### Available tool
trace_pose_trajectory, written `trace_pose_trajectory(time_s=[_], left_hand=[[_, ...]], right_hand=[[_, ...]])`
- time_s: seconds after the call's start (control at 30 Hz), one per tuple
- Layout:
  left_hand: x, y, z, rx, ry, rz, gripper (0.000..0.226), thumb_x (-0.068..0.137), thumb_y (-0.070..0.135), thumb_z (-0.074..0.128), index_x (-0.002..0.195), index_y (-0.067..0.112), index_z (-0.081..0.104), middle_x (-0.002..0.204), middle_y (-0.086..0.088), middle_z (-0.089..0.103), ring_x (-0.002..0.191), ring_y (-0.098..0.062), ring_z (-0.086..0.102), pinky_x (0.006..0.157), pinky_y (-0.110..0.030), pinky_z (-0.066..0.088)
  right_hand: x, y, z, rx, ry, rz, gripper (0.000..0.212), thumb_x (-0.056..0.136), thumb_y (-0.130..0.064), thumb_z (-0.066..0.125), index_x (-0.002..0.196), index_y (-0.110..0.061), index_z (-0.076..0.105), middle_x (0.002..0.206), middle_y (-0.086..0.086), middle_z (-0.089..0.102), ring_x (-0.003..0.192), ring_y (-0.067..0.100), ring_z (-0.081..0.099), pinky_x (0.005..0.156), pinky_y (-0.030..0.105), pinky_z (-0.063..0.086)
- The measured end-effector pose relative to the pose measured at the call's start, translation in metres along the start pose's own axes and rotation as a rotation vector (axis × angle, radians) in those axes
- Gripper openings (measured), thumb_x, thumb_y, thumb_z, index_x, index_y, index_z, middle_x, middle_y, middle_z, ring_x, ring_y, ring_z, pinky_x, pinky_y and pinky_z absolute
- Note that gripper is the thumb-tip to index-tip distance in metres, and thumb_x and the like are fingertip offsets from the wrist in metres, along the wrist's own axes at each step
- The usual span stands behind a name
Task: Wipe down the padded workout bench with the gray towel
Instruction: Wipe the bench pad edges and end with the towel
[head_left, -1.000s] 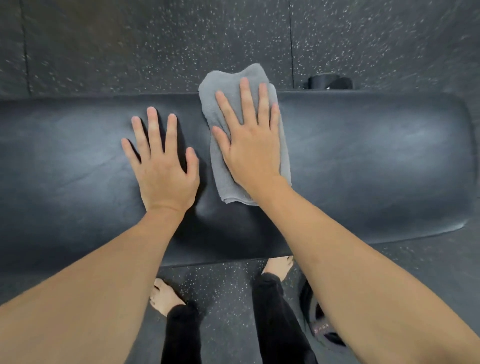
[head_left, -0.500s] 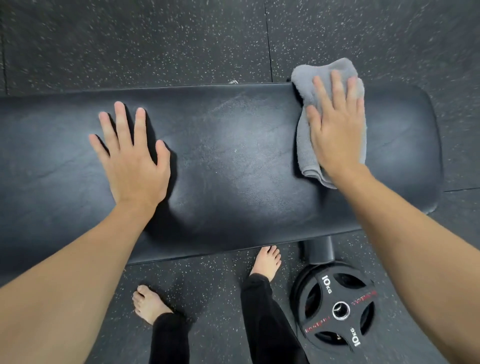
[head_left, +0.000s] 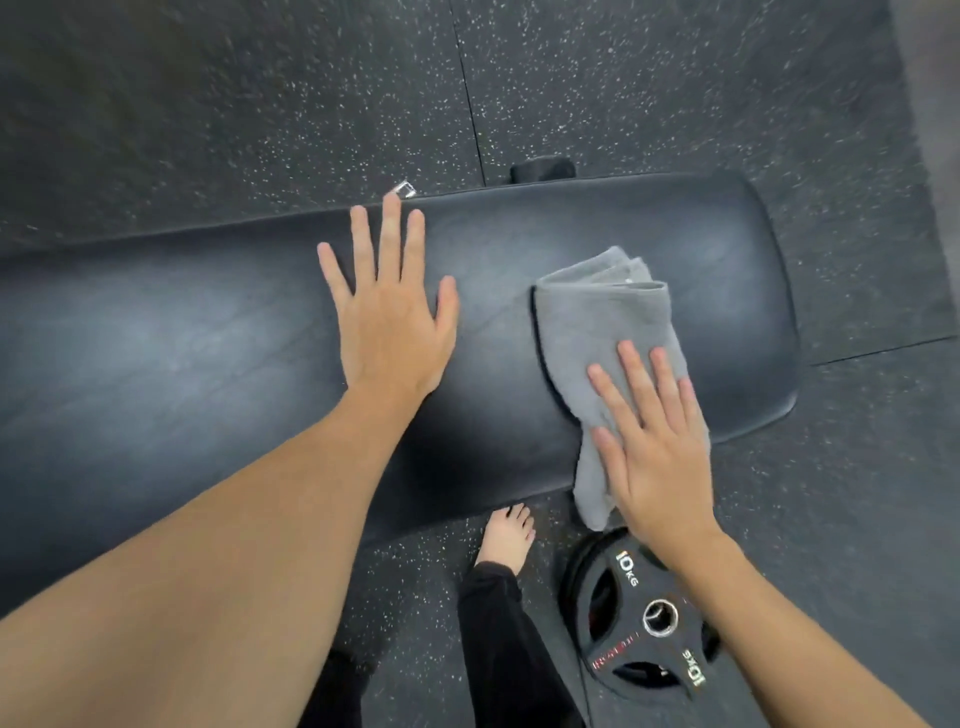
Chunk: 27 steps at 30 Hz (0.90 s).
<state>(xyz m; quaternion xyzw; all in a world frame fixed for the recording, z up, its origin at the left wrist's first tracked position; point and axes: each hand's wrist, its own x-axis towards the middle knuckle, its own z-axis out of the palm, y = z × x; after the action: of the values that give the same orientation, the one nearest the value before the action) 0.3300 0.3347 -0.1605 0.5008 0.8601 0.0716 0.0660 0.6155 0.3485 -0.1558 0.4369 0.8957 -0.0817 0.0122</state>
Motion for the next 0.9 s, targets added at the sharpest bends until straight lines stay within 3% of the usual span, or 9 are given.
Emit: trace_pose_trajectory(time_s=[0.1, 0.3, 0.57, 0.67, 0.8, 0.9], left_hand=[[0.000, -0.001, 0.008, 0.052, 0.035, -0.005, 0.067, 0.103, 0.044, 0.030, 0.162, 0.014, 0.022, 0.173, -0.006, 0.014, 0.160, -0.033, 0.010, 0.126, -0.065, 0.010], [0.002, 0.001, 0.007, 0.070, 0.042, -0.006, 0.067, 0.102, 0.041, 0.033, 0.162, 0.012, 0.023, 0.173, -0.008, 0.015, 0.159, -0.036, 0.011, 0.124, -0.067, 0.013], [0.001, 0.000, 0.006, 0.034, 0.070, -0.005, 0.065, 0.099, 0.036, 0.037, 0.159, 0.013, 0.030, 0.171, -0.007, 0.022, 0.158, -0.034, 0.016, 0.124, -0.065, 0.013], [0.001, -0.001, 0.006, 0.012, 0.069, -0.010, 0.065, 0.099, 0.036, 0.038, 0.159, 0.014, 0.031, 0.171, -0.006, 0.023, 0.158, -0.034, 0.016, 0.124, -0.064, 0.013], [0.000, -0.002, 0.006, -0.014, 0.079, -0.010, 0.064, 0.098, 0.036, 0.038, 0.158, 0.014, 0.032, 0.171, -0.006, 0.022, 0.158, -0.033, 0.016, 0.125, -0.064, 0.012], [0.001, -0.002, 0.006, -0.028, 0.080, -0.013, 0.064, 0.099, 0.035, 0.039, 0.158, 0.014, 0.032, 0.171, -0.006, 0.023, 0.159, -0.033, 0.015, 0.125, -0.064, 0.011]], right_hand=[[0.013, 0.033, -0.010, 0.058, -0.009, 0.168, 0.054, 0.107, -0.039, 0.030, 0.158, -0.024, 0.033, 0.170, 0.005, 0.020, 0.158, 0.032, 0.014, 0.126, 0.054, 0.018], [0.055, 0.000, -0.013, 0.060, -0.012, 0.288, 0.055, 0.107, -0.043, 0.028, 0.160, -0.028, 0.026, 0.171, 0.005, 0.013, 0.158, 0.035, 0.008, 0.125, 0.056, 0.015], [0.207, -0.021, -0.021, 0.077, -0.038, 0.110, 0.053, 0.108, -0.045, 0.025, 0.158, -0.030, 0.032, 0.169, 0.004, 0.022, 0.158, 0.033, 0.013, 0.126, 0.052, 0.010], [0.211, 0.009, -0.028, 0.065, -0.041, 0.085, 0.052, 0.109, -0.045, 0.024, 0.158, -0.031, 0.032, 0.169, 0.001, 0.025, 0.157, 0.030, 0.016, 0.127, 0.049, 0.012], [0.195, 0.070, -0.033, 0.092, -0.001, 0.253, 0.051, 0.109, -0.041, 0.026, 0.158, -0.028, 0.033, 0.169, 0.003, 0.025, 0.157, 0.033, 0.016, 0.126, 0.050, 0.014], [0.155, 0.103, -0.031, 0.143, 0.033, 0.262, 0.051, 0.108, -0.038, 0.029, 0.159, -0.029, 0.029, 0.170, 0.002, 0.019, 0.157, 0.034, 0.013, 0.125, 0.054, 0.018]])
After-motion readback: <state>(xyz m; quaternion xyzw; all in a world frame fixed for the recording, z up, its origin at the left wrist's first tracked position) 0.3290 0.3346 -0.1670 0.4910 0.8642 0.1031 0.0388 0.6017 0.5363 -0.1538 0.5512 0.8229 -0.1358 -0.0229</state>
